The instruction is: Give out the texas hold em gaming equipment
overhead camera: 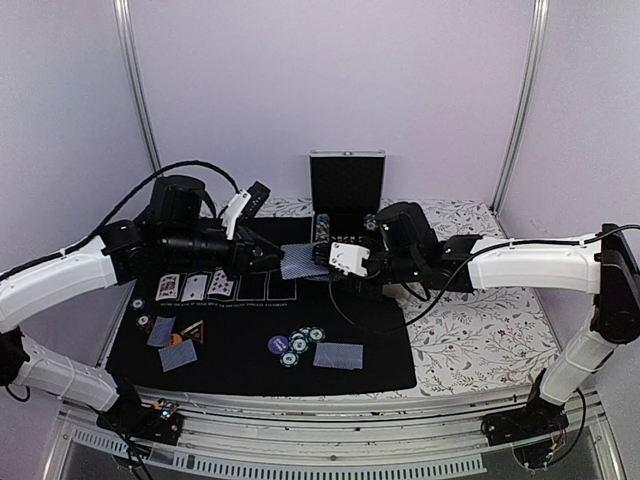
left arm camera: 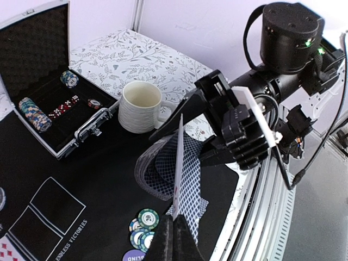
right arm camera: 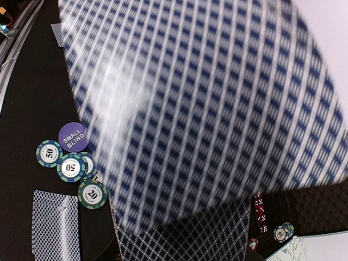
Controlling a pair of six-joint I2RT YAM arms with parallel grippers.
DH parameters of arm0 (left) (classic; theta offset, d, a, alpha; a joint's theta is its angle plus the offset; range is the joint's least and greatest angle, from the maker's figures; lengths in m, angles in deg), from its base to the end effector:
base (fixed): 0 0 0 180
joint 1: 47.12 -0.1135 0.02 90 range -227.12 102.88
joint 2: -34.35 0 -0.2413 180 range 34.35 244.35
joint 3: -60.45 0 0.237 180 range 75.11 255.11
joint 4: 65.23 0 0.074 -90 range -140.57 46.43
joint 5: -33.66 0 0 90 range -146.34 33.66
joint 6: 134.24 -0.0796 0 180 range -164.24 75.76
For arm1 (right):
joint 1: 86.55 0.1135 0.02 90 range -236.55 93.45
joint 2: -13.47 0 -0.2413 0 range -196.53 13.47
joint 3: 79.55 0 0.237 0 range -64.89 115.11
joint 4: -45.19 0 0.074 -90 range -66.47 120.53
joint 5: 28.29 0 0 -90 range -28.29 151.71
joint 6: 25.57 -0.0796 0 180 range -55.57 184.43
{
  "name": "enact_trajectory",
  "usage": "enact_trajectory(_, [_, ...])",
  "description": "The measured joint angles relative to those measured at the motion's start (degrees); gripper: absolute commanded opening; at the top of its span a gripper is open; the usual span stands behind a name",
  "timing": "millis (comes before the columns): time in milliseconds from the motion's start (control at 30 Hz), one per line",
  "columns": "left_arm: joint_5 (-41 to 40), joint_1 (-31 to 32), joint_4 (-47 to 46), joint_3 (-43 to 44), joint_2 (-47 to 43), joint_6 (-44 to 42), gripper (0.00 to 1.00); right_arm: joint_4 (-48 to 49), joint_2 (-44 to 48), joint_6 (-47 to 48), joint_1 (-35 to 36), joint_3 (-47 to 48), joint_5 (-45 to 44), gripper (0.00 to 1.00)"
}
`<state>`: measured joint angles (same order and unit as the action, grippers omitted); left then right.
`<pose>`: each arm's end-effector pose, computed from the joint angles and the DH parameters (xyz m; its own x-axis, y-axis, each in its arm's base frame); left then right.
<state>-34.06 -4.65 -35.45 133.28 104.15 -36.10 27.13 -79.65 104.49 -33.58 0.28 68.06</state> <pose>0.2048 -0.2283 0.2860 -0.4525 0.2366 -0.8598 0.8187 0.4924 -0.2954 0.2306 0.3203 0.2203 0.3074 -0.6546 -0.6907 -0.8524 0.1331 -0.5056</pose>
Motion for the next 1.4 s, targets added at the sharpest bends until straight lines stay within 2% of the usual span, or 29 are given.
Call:
enact_trajectory(267, [-0.52,-5.79,6.64,2.99,-2.75,-2.25,0.00,0.00,0.02,-0.22,-0.22,-0.35,0.00,0.43])
enact_trajectory(433, [-6.40,-13.44,15.19,8.09,-1.18,-6.10,0.00,-0.02,0.37,-0.22,-0.24,-0.61,-0.02,0.43])
enact_trajectory(567, [-9.31,-17.66,17.16,8.50,2.10,-3.91,0.00,-0.02,0.81,-0.22,-0.24,-0.70,-0.02,0.42])
enact_trajectory(633, [-9.49,-19.17,12.37,3.50,2.34,1.55,0.00,-0.02,1.07,-0.26,-0.24,-0.70,0.00,0.42])
enact_trajectory(733, [-9.64,-19.58,1.66,-9.35,1.16,13.53,0.00,0.00,1.27,-0.55,-0.22,-0.70,0.00,0.42])
enact_trajectory(800, [-11.43,-18.45,-6.01,-18.56,1.22,23.61,0.00,0.00,1.33,-0.87,-0.22,-0.72,0.00,0.42])
enact_trajectory(867, [-14.95,-16.41,-10.64,-23.74,1.62,31.15,0.00,0.00,1.38,-1.22,-0.22,-0.72,0.00,0.42])
enact_trajectory(1000, [-25.94,-11.37,-21.64,-28.00,1.66,44.22,0.00,0.00,1.64,-1.68,-0.15,-0.72,0.00,0.42])
enact_trajectory(1167, [-35.76,-10.60,-38.84,-34.42,2.56,55.10,0.00,0.00,1.84,-1.79,-0.11,-0.74,0.00,0.42])
enact_trajectory(1400, [-37.75,-10.38,-52.65,-37.27,15.19,68.06,0.00,-0.02,1.92,-1.84,-0.11,-0.74,-0.02,0.42])
